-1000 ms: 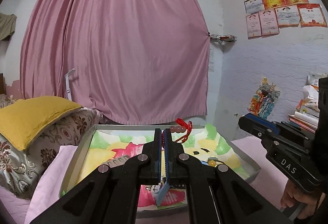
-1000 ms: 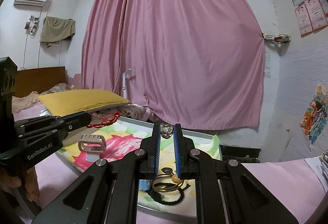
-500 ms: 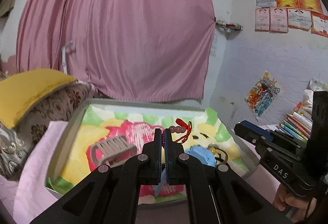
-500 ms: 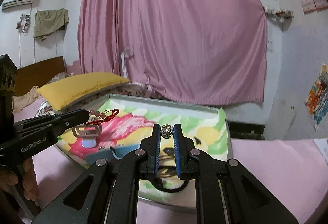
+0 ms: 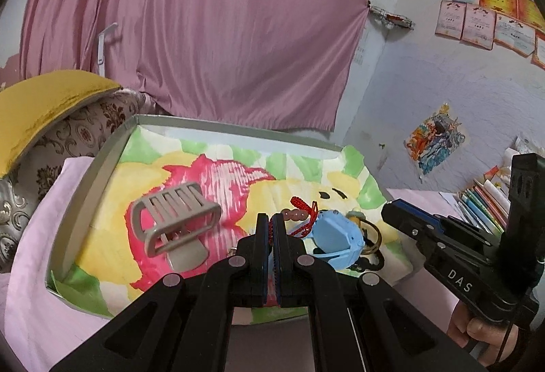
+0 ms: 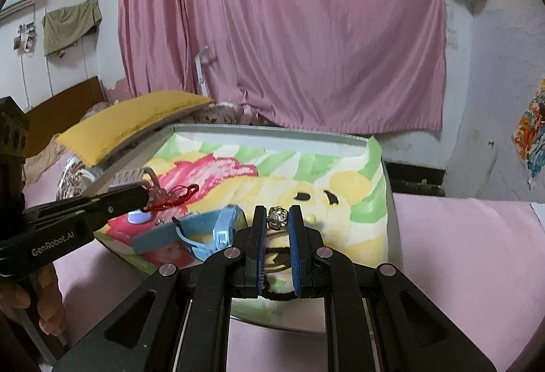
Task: Organize jewelry
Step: 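Carry the red bead bracelet and silver earring into the tray and open both tools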
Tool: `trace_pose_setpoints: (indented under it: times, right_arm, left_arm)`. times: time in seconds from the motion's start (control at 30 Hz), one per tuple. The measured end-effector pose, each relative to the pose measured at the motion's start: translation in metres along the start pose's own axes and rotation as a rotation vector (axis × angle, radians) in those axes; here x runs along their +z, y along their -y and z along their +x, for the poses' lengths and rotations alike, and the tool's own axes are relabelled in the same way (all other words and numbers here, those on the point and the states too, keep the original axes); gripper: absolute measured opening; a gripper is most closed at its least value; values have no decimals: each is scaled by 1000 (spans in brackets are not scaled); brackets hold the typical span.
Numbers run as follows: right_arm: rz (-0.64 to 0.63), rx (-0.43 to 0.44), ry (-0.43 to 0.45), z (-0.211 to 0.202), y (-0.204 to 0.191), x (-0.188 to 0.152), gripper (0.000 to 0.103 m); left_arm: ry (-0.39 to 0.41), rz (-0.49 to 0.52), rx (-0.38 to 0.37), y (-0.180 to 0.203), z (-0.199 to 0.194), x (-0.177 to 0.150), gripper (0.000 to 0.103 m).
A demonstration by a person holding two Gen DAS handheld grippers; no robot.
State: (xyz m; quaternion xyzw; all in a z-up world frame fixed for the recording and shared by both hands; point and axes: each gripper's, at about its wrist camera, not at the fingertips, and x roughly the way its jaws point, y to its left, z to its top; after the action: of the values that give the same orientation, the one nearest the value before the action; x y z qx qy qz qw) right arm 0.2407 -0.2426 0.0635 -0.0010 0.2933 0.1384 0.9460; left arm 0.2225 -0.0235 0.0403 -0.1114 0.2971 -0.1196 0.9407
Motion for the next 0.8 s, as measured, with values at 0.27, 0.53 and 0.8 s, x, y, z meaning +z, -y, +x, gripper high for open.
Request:
trace_pose_setpoints:
  times: [0.27, 0.53, 0.8]
  right_arm:
    - [36, 25, -74, 13, 6, -1, 11]
    - [55, 43, -128, 23, 7, -4, 11]
    - [57, 44, -129, 25, 7, -4, 11]
  left_arm:
    - [-55, -12, -5, -2, 9, -1, 3]
    - [-130, -29, -13, -5, 20, -5, 3]
    - [-135, -36, -15, -6, 21, -5, 3]
